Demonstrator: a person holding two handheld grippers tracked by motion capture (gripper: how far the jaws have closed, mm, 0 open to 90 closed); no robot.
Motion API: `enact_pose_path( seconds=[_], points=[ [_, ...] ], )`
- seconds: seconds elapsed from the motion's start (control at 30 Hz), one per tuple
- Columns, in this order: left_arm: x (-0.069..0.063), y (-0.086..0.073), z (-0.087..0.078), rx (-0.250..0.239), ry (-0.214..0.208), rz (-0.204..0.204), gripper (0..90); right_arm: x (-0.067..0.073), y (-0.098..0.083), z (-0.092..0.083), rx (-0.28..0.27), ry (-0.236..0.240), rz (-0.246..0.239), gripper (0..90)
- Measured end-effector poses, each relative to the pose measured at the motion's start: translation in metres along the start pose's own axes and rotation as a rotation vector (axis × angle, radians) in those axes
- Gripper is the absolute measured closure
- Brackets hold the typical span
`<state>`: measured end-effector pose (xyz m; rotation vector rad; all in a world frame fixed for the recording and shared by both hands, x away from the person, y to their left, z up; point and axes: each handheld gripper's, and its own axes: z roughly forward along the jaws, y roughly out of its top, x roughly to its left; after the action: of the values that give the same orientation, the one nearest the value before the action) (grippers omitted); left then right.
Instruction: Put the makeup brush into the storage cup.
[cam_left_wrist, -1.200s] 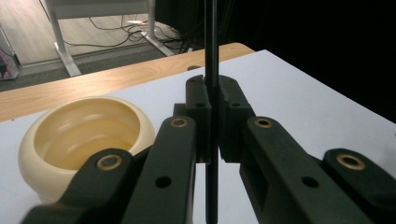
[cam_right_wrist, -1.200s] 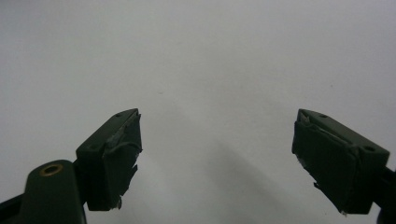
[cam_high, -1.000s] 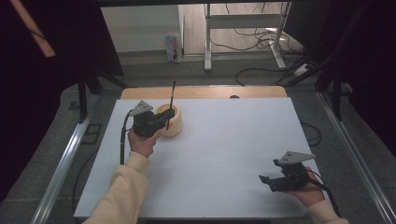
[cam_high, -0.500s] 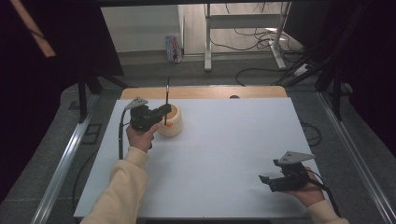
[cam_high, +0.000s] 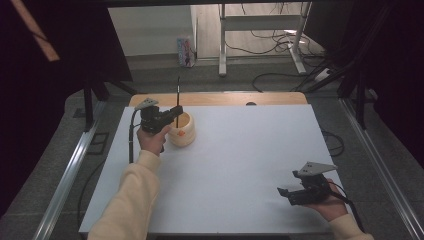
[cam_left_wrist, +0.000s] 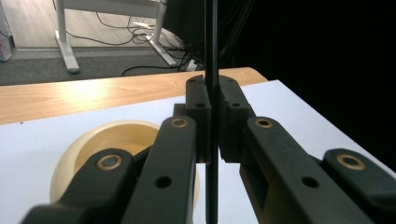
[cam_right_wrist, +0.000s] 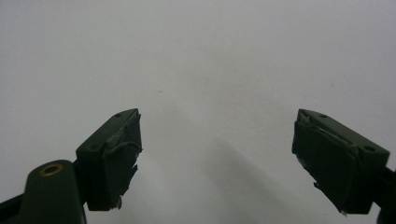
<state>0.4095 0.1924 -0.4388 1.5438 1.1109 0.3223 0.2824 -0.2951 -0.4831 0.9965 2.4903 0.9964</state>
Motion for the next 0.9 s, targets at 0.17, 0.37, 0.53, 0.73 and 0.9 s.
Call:
enact_pose_path(
  seconds=[0.17, 0.37, 0.53, 0.73, 0.9],
  points=[
    [0.002, 0.003, 0.005, 0.004, 0.004, 0.001, 85.6, 0.0, 0.0, 0.0, 0.001, -0.001, -0.002, 15.7],
    [0.005, 0.008, 0.009, -0.005, 0.005, -0.005, 85.6, 0.0, 0.0, 0.001, 0.004, -0.003, -0.004, 15.7],
    [0.01, 0.01, 0.013, 0.001, 0.02, -0.015, 85.6, 0.0, 0.0, 0.001, 0.004, -0.004, -0.005, 15.7],
    [0.016, 0.016, 0.017, -0.005, 0.03, -0.02, 85.6, 0.0, 0.0, 0.001, 0.006, -0.004, -0.005, 15.7],
    [0.022, 0.013, 0.022, -0.012, 0.043, -0.026, 85.6, 0.0, 0.0, 0.001, 0.01, -0.004, -0.007, 15.7]
  ],
)
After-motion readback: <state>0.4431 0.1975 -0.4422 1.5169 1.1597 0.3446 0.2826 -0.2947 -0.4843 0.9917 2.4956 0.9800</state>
